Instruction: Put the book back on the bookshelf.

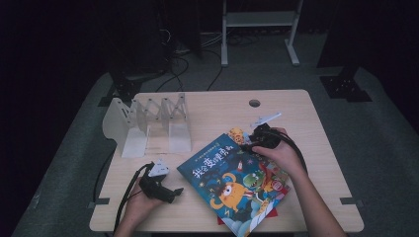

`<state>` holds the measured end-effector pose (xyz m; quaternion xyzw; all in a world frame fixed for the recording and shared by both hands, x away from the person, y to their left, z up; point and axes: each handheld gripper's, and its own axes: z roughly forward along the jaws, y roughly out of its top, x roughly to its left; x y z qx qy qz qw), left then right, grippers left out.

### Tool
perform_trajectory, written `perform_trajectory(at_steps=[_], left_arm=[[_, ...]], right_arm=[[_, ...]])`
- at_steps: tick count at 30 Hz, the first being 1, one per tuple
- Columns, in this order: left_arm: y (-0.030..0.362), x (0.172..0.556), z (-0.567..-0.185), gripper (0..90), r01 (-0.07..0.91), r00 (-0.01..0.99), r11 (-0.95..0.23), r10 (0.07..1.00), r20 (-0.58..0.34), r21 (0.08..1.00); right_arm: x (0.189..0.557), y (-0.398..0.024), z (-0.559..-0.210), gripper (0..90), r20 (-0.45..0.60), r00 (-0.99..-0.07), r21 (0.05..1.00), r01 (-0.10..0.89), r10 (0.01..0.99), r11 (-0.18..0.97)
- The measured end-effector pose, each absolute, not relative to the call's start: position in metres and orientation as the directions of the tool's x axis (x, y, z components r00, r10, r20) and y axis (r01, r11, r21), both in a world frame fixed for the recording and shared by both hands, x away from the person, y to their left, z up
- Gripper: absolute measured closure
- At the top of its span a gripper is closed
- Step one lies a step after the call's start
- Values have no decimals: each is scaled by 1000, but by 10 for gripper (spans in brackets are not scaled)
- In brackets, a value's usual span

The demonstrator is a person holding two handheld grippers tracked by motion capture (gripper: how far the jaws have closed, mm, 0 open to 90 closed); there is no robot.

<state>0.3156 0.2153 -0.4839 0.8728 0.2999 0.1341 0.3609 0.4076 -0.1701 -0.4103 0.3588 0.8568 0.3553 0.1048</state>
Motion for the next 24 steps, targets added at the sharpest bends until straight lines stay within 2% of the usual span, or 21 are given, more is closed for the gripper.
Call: perform_trajectory(at_steps=[24], left_arm=[[215, 316, -484, 0, 427, 783, -556, 621, 16, 713]], right_arm=[[331, -252, -421, 419, 94, -667, 713, 563, 739, 418]])
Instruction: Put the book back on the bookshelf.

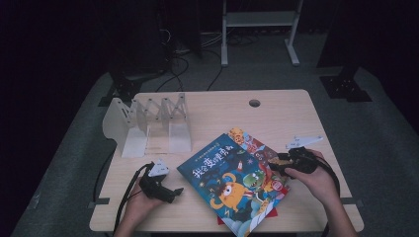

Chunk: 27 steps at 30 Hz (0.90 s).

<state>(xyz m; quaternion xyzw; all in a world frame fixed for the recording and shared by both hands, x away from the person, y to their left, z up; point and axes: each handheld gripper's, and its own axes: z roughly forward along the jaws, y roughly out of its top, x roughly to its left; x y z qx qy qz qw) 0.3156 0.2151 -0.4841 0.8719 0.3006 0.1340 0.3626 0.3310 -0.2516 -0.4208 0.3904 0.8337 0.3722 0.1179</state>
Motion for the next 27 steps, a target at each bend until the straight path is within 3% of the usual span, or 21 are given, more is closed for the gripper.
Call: perform_trajectory(at_steps=[27], left_arm=[[215, 316, -484, 0, 427, 783, -556, 622, 15, 713]], right_arm=[[265, -288, -439, 413, 89, -638, 688, 595, 765, 416]])
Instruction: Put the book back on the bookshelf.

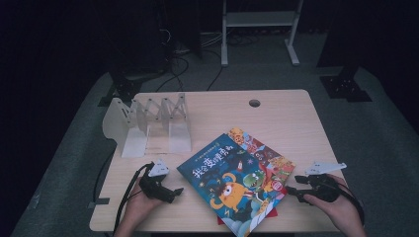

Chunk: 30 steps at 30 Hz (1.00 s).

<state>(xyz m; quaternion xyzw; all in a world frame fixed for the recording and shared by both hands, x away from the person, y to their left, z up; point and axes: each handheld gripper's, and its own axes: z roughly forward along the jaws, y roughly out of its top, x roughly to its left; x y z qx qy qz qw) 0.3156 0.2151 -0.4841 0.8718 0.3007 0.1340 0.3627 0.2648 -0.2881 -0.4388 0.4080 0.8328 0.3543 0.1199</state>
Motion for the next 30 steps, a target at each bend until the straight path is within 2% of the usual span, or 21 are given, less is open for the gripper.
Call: perform_trajectory(at_steps=[30], left_arm=[[215, 316, -484, 0, 427, 783, -556, 622, 15, 713]], right_arm=[[316, -279, -438, 407, 41, -609, 686, 593, 792, 421]])
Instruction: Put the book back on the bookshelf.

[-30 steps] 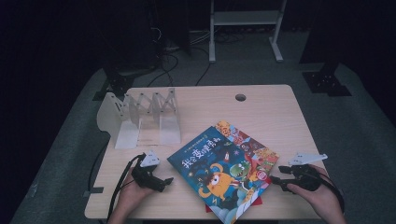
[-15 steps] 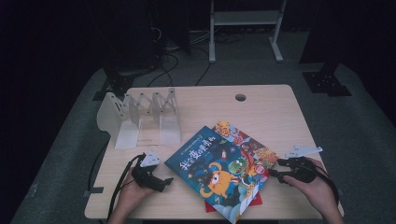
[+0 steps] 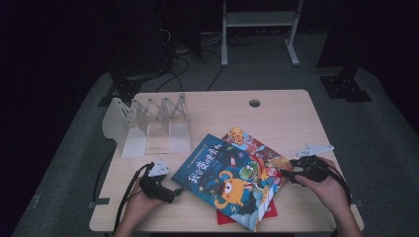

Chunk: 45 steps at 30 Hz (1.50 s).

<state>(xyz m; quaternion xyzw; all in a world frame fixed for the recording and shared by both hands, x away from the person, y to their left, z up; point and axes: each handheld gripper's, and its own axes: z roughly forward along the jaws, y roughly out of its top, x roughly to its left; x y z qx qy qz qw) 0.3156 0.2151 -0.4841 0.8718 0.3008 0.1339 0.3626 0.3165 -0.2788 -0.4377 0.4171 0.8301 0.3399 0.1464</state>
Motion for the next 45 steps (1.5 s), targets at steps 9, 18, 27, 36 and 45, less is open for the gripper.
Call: perform_trajectory(at_steps=[9, 18, 27, 36, 45], left_arm=[[216, 313, -483, 0, 416, 809, -564, 588, -7, 713], [227, 302, -464, 0, 387, 834, -540, 550, -34, 747], [215, 301, -453, 0, 355, 856, -550, 516, -27, 756], [200, 305, -453, 0, 368, 874, -547, 481, -78, 752], [198, 302, -450, 0, 377, 878, -537, 467, -106, 755]], right_arm=[[333, -273, -437, 406, 42, -601, 679, 603, 798, 419], [346, -271, -438, 405, 50, -598, 678, 608, 800, 412], [357, -262, -438, 416, 36, -599, 679, 602, 800, 420], [355, -259, -434, 438, 77, -628, 711, 579, 774, 399], [357, -253, -440, 414, 107, -652, 701, 585, 751, 408]])
